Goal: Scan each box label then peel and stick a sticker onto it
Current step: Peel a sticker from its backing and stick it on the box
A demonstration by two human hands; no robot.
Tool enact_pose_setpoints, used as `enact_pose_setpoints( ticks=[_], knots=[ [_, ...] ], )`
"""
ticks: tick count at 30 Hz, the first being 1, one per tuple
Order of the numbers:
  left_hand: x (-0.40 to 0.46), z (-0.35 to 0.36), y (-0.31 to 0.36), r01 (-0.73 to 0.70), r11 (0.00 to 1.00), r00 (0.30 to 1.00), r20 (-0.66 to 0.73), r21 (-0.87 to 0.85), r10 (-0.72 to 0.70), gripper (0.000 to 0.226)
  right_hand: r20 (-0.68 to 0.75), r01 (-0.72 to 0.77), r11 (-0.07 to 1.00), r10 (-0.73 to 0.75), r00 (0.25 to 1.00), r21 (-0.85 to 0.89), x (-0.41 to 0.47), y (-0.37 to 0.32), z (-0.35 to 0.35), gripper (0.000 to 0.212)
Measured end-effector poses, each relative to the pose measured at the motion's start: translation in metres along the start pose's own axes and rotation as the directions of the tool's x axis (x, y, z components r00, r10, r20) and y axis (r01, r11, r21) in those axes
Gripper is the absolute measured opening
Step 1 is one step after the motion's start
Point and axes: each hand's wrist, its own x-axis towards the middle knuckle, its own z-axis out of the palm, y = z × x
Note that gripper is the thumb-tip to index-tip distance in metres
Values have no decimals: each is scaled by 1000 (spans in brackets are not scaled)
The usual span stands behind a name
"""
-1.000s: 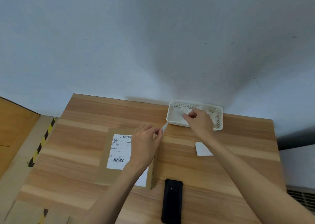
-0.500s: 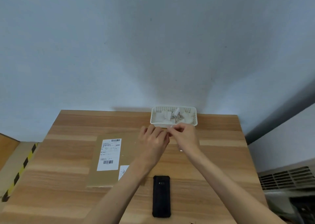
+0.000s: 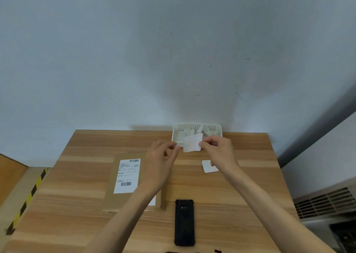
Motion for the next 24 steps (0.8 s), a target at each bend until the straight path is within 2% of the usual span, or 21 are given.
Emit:
enact_pose_setpoints(
  ticks=[2,3,6,9,12,16,21,24],
  knots=[
    [2,-8,2,349,916,937,77,-196,-341,9,48,26,999,-27,999,20,-3,-5,-3,13],
    [4,-11,2,458,845,888,120,-277,-443,9,73,31,999,-33,997,31,-5,-7,-3,13],
    [6,-19,2,629,669,774,235,-395,-588,8,149,20,997,-31,988,76,-6,-9,-3,15],
    [2,-28,-4,668,614,736,249,-421,-629,6,207,13,996,-31,978,88,-6,-7,6,14],
    [-3,-40,-15,665,618,732,203,-419,-651,8,265,15,996,-38,963,88,-5,-6,22,13],
    [-11,-59,-40,682,623,721,208,-383,-661,11,312,23,997,-43,949,67,-6,-4,51,14],
    [-19,-87,-83,738,566,658,205,-367,-725,13,307,41,998,-23,951,-51,-7,3,96,15],
    [-20,-92,-107,753,558,647,235,-350,-726,14,267,30,991,6,964,-130,-6,14,125,17]
  ],
)
